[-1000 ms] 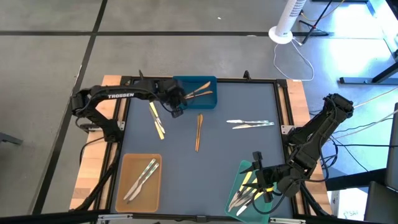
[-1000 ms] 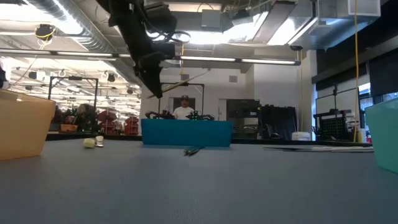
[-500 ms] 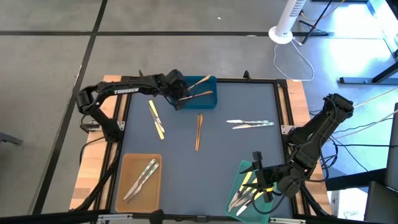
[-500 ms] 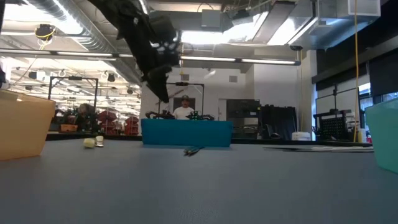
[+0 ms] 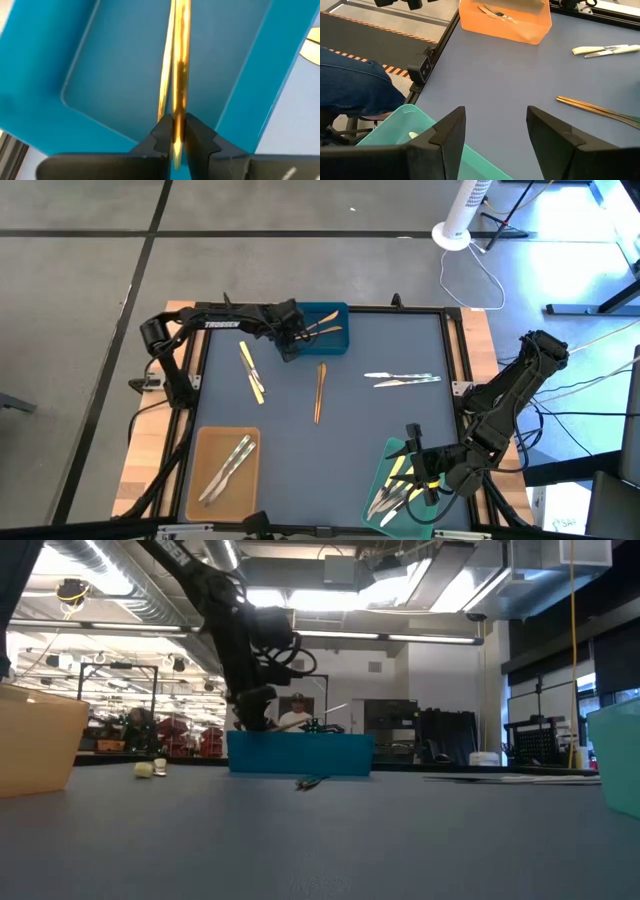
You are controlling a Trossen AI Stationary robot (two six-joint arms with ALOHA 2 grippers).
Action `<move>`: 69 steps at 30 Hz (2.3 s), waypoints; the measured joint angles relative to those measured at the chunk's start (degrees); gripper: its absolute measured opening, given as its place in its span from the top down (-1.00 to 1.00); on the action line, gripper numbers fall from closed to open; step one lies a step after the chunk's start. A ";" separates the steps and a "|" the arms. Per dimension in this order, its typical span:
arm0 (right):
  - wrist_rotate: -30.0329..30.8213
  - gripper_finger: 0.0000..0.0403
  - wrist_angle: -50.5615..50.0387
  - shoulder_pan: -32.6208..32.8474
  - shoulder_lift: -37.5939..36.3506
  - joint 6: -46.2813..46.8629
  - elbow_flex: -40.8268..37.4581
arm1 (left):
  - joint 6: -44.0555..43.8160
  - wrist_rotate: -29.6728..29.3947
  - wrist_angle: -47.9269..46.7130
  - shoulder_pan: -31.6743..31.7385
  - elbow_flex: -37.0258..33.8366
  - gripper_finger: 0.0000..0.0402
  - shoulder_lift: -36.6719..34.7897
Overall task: Sort silverware by color (type)
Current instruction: Put the gold knife into the blue bin, then put the green patterned knife into the orange bin
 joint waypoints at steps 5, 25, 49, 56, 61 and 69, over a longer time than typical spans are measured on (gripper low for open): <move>0.00 0.01 0.00 0.01 0.00 0.00 -0.01 | 0.00 -0.34 0.25 0.00 0.00 0.88 0.15; 0.00 0.01 -0.02 0.00 0.00 0.00 0.00 | -0.04 -0.36 0.13 0.00 -0.02 0.87 0.13; 0.00 0.01 -0.04 0.00 0.00 0.02 0.00 | -0.04 -1.47 1.19 0.00 -0.02 0.48 0.11; 0.00 0.01 -0.03 0.01 0.00 0.00 0.00 | -0.07 -1.48 2.77 0.00 -0.02 0.32 0.08; 0.00 0.01 -0.02 0.00 0.00 0.00 0.00 | -0.08 -1.48 2.77 0.00 -0.02 0.30 0.08; 0.01 0.01 -0.04 0.01 0.00 0.00 0.00 | -0.10 -1.48 2.82 -0.08 -0.02 0.30 0.08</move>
